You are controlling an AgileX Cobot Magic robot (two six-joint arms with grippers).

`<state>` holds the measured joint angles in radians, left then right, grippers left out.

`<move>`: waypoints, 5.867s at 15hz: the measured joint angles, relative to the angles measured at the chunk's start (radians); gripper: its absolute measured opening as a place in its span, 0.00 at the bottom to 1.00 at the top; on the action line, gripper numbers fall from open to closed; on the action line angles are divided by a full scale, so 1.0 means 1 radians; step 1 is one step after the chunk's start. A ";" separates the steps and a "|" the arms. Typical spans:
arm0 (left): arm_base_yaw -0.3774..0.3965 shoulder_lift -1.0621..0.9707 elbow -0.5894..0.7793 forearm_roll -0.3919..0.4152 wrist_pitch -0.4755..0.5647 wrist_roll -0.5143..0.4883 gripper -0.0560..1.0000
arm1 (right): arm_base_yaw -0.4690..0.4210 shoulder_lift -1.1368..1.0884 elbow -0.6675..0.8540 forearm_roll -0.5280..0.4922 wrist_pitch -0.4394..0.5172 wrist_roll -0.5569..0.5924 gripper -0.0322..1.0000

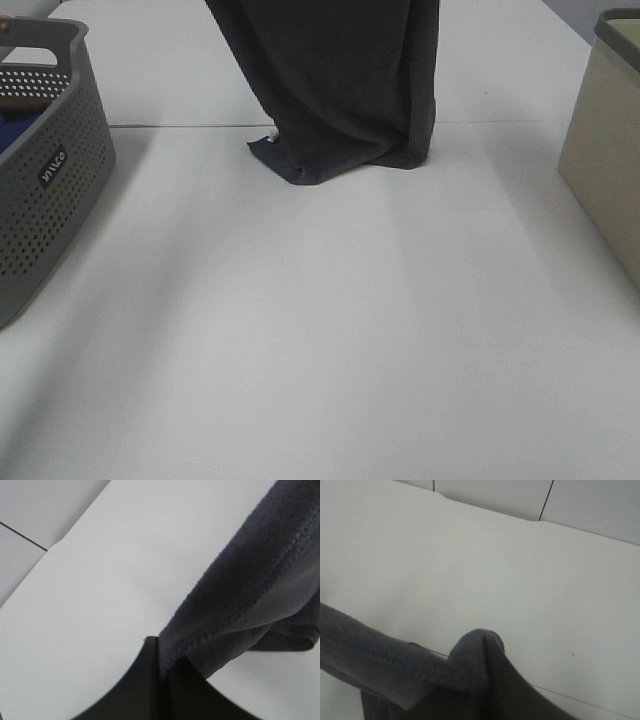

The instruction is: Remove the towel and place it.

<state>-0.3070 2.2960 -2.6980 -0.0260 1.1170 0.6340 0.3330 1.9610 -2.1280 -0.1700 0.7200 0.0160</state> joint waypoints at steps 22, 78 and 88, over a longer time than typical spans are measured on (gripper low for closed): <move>0.012 -0.425 0.427 0.005 0.097 0.347 0.05 | 0.002 -0.186 0.000 0.241 0.404 -0.283 0.04; 0.012 -0.075 0.159 0.390 -1.015 -0.094 0.05 | -0.104 0.112 -0.302 0.112 -0.455 -0.195 0.04; 0.012 -0.078 0.156 0.361 -0.711 -0.069 0.05 | -0.101 0.111 -0.302 0.190 -0.243 -0.195 0.04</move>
<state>-0.2950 2.2180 -2.5420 0.3350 0.4060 0.5650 0.2320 2.0720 -2.4300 0.0200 0.4770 -0.1790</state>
